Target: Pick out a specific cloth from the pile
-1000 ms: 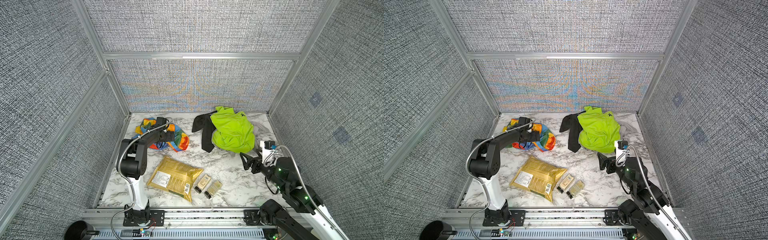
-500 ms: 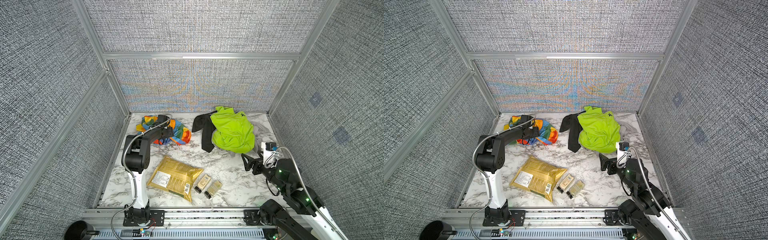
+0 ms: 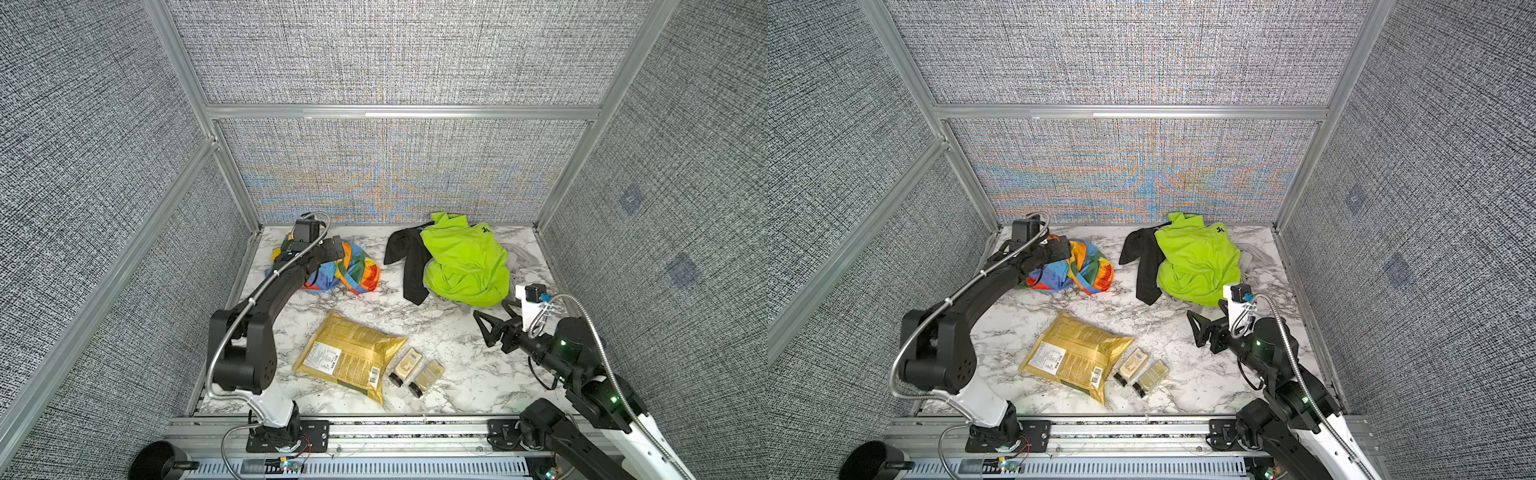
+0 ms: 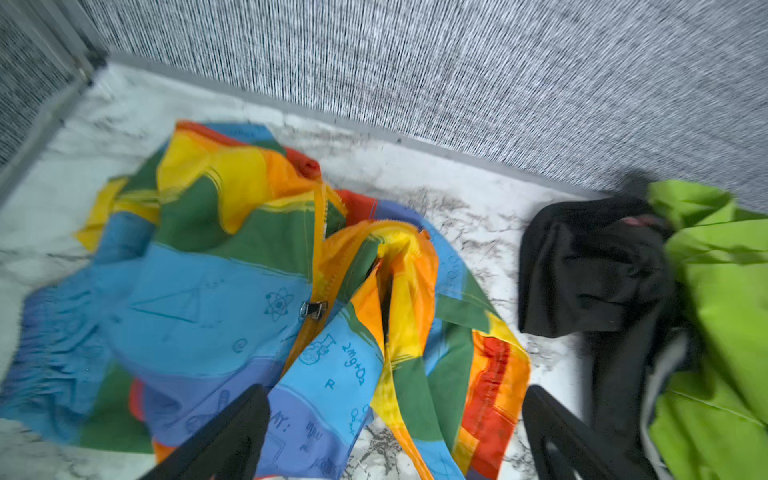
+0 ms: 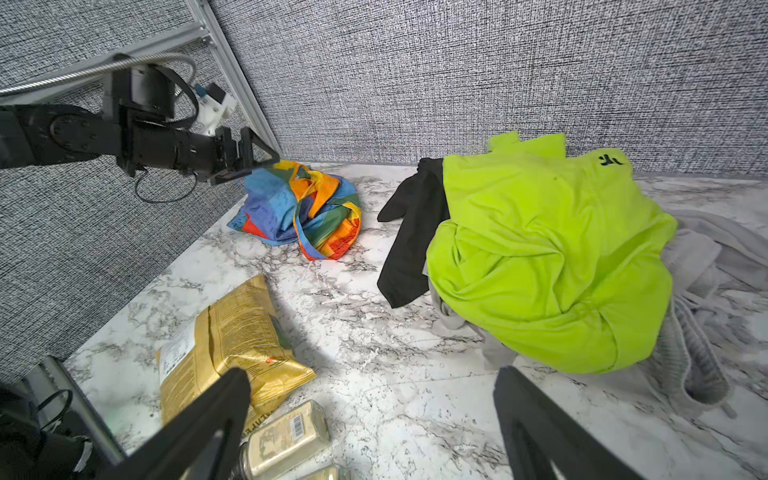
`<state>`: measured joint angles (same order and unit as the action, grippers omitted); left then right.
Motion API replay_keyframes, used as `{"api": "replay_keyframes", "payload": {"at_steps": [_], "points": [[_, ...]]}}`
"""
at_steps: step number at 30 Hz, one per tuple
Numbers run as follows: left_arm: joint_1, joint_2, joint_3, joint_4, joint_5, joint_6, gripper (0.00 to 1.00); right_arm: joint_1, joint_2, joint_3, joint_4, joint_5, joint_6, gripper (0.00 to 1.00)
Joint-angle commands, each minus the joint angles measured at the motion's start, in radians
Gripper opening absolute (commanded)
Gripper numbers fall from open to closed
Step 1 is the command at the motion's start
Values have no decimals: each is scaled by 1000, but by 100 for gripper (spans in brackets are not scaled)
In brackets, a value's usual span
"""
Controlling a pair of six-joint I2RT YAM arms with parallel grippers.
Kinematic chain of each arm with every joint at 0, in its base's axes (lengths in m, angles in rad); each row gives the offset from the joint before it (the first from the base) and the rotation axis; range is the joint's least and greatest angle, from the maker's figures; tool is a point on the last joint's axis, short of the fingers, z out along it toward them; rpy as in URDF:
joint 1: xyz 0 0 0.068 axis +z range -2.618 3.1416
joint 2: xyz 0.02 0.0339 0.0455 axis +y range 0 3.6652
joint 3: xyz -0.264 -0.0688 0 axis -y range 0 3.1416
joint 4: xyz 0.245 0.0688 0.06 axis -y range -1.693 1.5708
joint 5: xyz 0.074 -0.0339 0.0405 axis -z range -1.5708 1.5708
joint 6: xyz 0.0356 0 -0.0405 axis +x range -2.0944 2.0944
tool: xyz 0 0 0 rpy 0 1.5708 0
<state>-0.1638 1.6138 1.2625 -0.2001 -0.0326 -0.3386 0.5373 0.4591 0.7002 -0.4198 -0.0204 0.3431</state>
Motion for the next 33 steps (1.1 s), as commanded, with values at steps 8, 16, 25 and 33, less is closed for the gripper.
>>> {"api": "replay_keyframes", "payload": {"at_steps": [8, 16, 25, 33], "points": [[1, -414, -387, 240, -25, 20, 99, 0, 21, -45, 107, -8, -1, 95], [1, -607, -800, 548, -192, 26, 99, -1, 117, -65, 136, 173, -6, 95], [1, -560, -948, 810, -267, 220, 99, -2, 200, -93, 202, 258, -30, 95], [3, -449, -1039, 1129, -293, 374, 99, -9, 238, -95, 235, 260, -76, 96]]}}
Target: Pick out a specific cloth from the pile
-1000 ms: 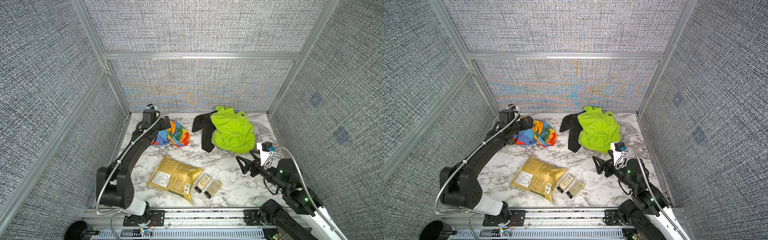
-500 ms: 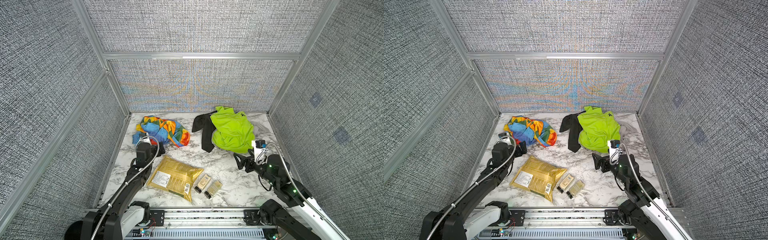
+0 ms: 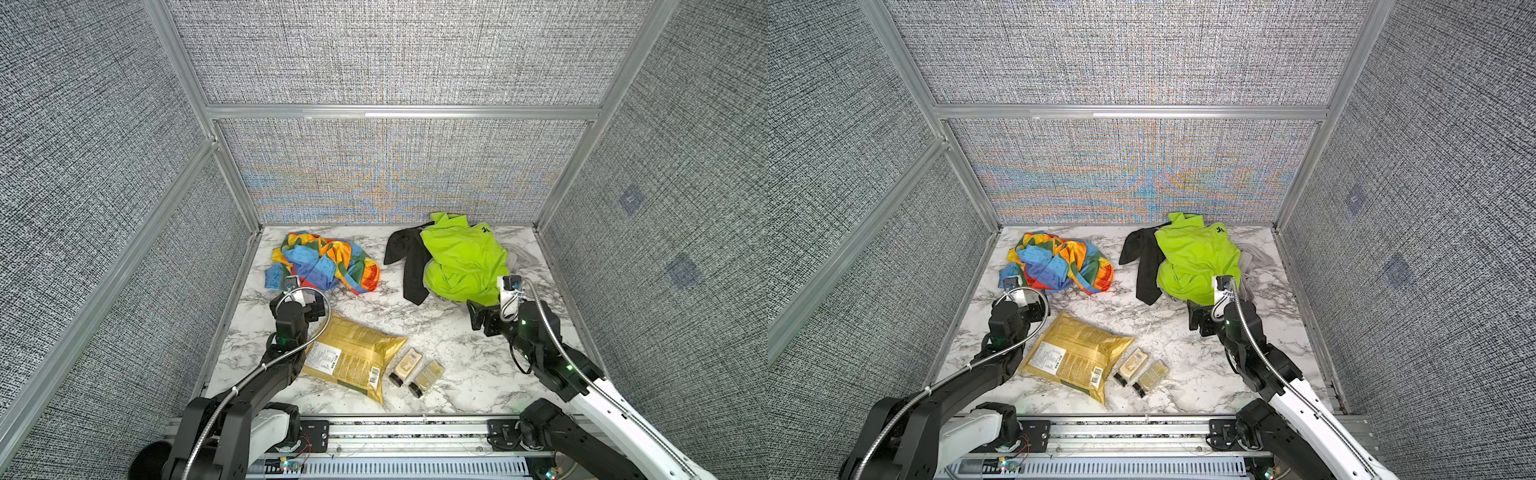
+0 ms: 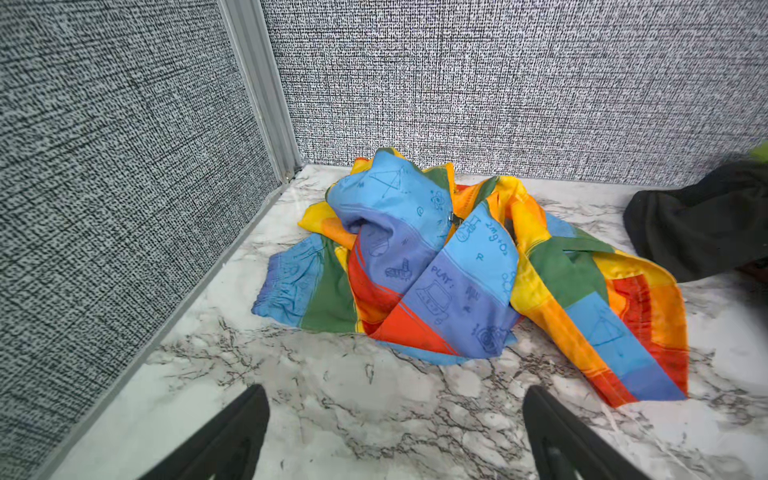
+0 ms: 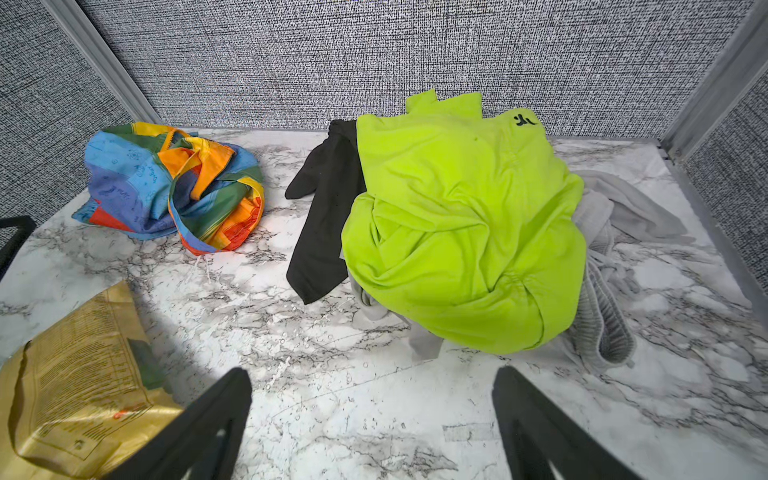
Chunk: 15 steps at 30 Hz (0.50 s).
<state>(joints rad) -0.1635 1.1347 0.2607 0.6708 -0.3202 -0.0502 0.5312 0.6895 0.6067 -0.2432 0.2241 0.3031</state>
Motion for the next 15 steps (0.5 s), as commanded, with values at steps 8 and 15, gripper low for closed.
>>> {"api": "replay_keyframes", "payload": {"at_steps": [8, 15], "points": [[52, 158, -75, 444, 51, 106, 99, -17, -9, -35, 80, 65, -69, 99], [76, 338, -115, 677, 83, 93, 99, -77, -9, -59, 91, 76, -98, 99]]}}
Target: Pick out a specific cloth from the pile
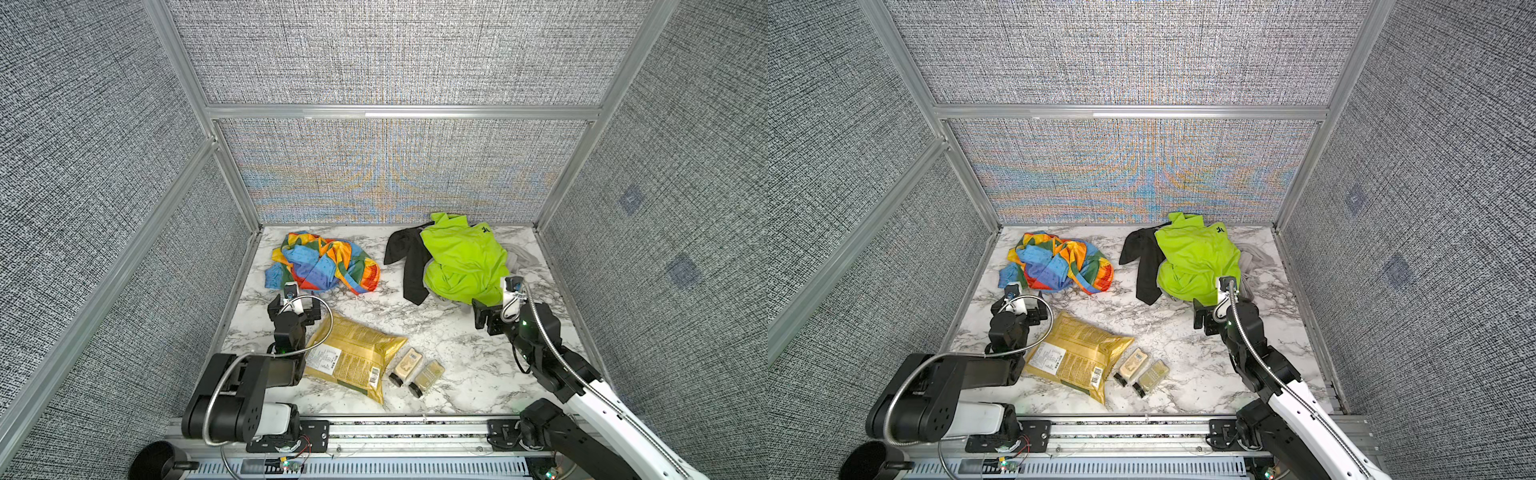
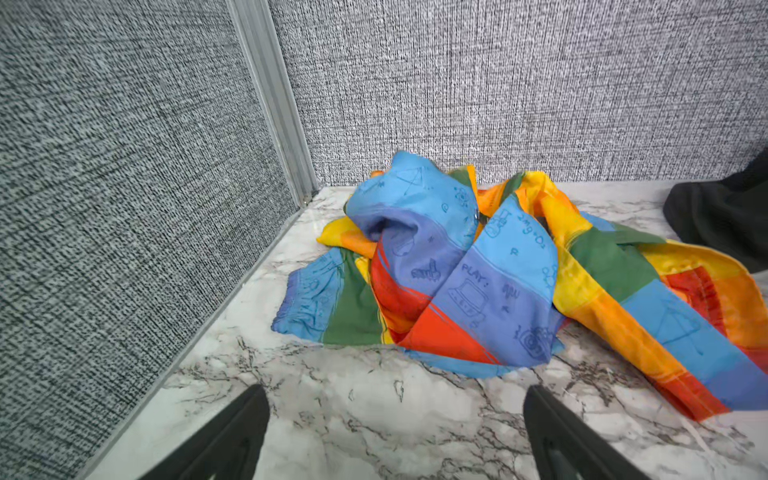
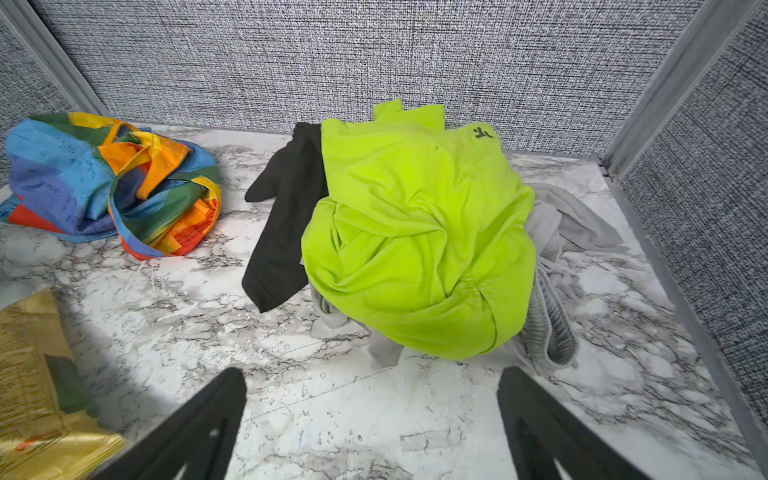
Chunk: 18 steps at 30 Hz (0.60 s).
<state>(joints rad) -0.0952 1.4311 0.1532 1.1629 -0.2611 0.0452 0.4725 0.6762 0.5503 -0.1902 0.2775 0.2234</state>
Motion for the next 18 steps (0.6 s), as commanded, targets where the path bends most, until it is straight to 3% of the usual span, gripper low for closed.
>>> {"api": "replay_keyframes", "payload": {"at_steps": [1, 2, 6, 8, 11, 13, 16, 18], "points": [[15, 24, -2, 141, 29, -17, 99, -30, 10, -4, 39, 23, -15, 99], [21, 7, 7, 95, 35, -23, 99, -43, 15, -6, 45, 20, -12, 99], [42, 108, 3, 221, 104, -18, 99, -83, 22, -37, 99, -9, -6, 99], [48, 67, 20, 117, 113, -26, 99, -100, 51, -51, 123, -9, -5, 99], [49, 98, 3, 203, 114, -22, 99, -142, 74, -66, 155, 3, -15, 99], [48, 71, 18, 127, 115, -25, 99, -180, 97, -80, 187, 15, -20, 99], [49, 93, 4, 192, 114, -23, 99, -228, 130, -125, 289, 38, -33, 99], [48, 75, 14, 142, 114, -24, 99, -246, 159, -167, 388, 75, -47, 99]]}}
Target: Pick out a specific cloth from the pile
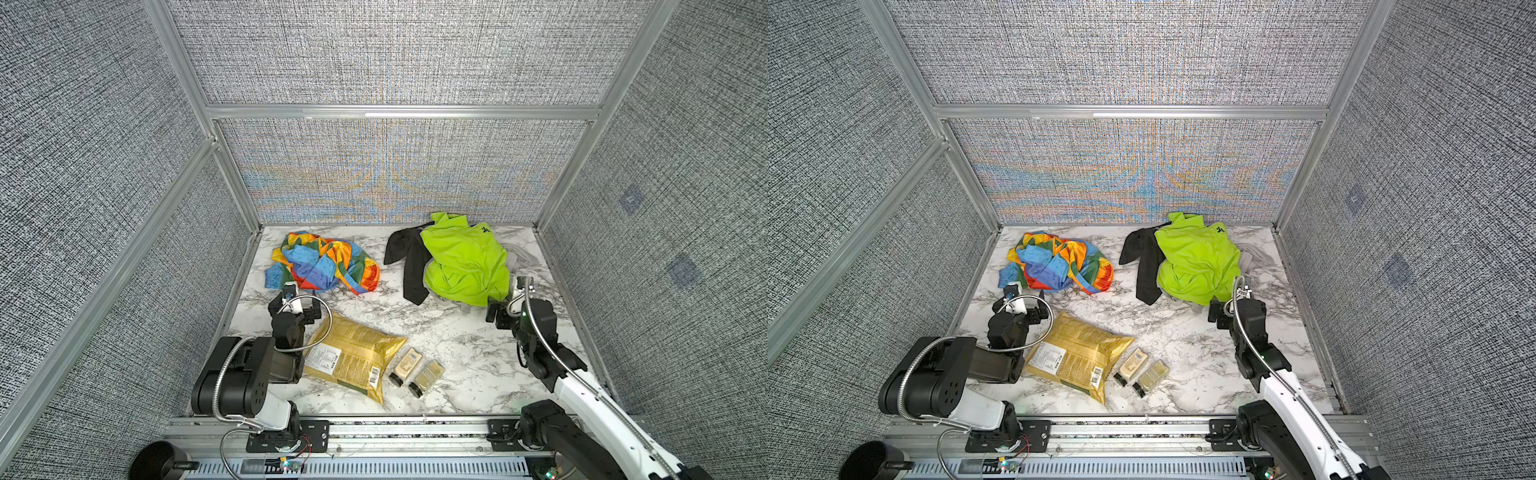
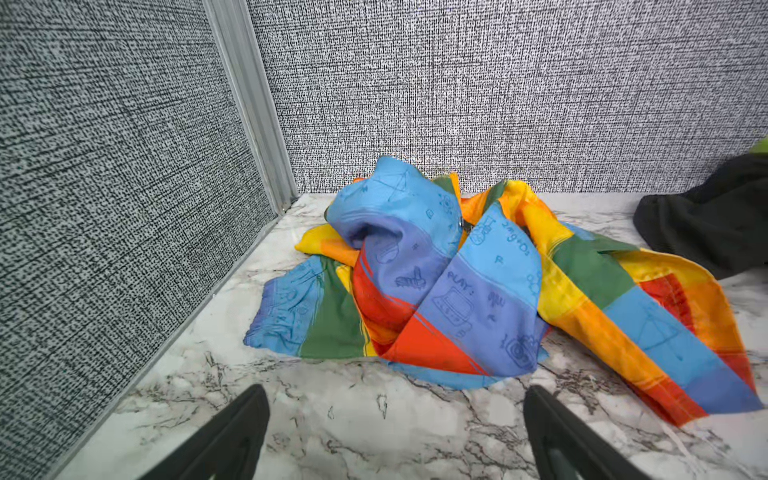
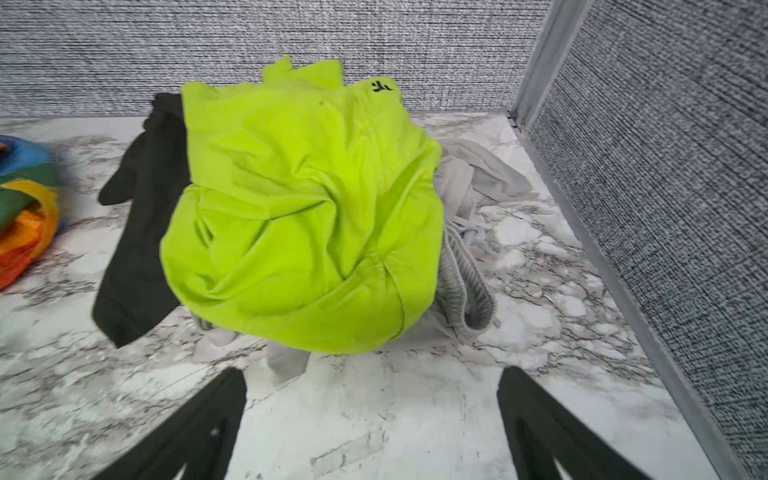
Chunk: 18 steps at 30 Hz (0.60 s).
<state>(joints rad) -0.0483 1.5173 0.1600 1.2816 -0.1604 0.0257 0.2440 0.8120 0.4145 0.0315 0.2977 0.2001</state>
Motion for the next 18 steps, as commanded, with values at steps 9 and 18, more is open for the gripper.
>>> {"api": "replay_keyframes", "payload": {"at_steps": [9, 18], "points": [[2, -2, 1, 46, 13, -7, 99, -110, 211, -127, 480, 114, -39, 99], [1, -1, 3, 50, 12, -7, 99, -197, 389, -206, 791, 84, -57, 99]]}}
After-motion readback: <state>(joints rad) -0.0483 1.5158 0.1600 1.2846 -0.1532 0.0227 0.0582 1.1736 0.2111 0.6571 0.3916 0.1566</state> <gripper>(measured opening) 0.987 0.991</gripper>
